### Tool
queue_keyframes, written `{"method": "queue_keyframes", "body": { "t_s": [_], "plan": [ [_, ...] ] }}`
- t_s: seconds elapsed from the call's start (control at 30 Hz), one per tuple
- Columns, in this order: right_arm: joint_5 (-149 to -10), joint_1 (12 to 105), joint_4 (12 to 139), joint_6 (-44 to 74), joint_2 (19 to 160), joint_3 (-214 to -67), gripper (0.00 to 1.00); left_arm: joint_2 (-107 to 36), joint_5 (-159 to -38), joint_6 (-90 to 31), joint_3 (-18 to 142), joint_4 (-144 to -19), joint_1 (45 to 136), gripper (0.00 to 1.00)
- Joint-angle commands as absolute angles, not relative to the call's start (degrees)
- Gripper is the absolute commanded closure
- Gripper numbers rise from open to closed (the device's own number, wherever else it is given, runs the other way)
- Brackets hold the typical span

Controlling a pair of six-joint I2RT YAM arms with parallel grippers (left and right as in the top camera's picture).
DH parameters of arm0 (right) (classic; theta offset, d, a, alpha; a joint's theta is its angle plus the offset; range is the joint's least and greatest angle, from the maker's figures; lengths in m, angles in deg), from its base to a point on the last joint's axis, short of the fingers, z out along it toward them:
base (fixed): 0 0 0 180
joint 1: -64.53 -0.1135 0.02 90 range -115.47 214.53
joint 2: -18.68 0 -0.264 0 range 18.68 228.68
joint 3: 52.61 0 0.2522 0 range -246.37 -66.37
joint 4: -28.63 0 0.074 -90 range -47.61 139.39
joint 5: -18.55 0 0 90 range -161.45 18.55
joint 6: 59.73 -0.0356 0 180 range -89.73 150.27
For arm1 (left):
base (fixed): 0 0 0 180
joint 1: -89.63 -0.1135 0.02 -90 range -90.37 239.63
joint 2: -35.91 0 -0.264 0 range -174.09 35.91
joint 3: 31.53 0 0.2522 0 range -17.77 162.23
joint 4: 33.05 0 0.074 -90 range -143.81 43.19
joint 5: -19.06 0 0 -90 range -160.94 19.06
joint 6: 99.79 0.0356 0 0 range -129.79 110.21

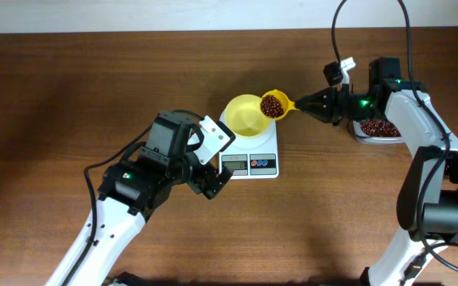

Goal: Scoop item into bowl and weigh 50g on scale
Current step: 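Carry the filled scoop with the right gripper over the yellow bowl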

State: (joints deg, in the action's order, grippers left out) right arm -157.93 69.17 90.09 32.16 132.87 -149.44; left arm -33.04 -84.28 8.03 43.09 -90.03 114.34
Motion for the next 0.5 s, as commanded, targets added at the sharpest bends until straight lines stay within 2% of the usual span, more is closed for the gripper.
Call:
{"method": "queue_keyframes", "body": {
  "t_s": [0.0,0.1,0.27,0.47],
  "plan": [
    [-159.24,68.93,89.65,32.71,133.48,-149.04,0.96,-32.64,-85.11,7.86,43.07,-89.94,114.08,0.01],
    [-154.3,68.93,85.52,26.52,133.48,-149.04,0.96,-32.64,-85.11,7.86,43.07,-89.92,114.08,0.01],
    [-154.34,68.93,74.99,16.51,133.48,-149.04,0.96,-32.64,-85.11,7.86,43.07,-89.92,114.08,0.01],
    [-152.31,67.51,71.69,12.99,133.48,-149.04,0.96,-32.64,-85.11,7.86,43.07,-89.92,114.08,0.01]
  ]
}}
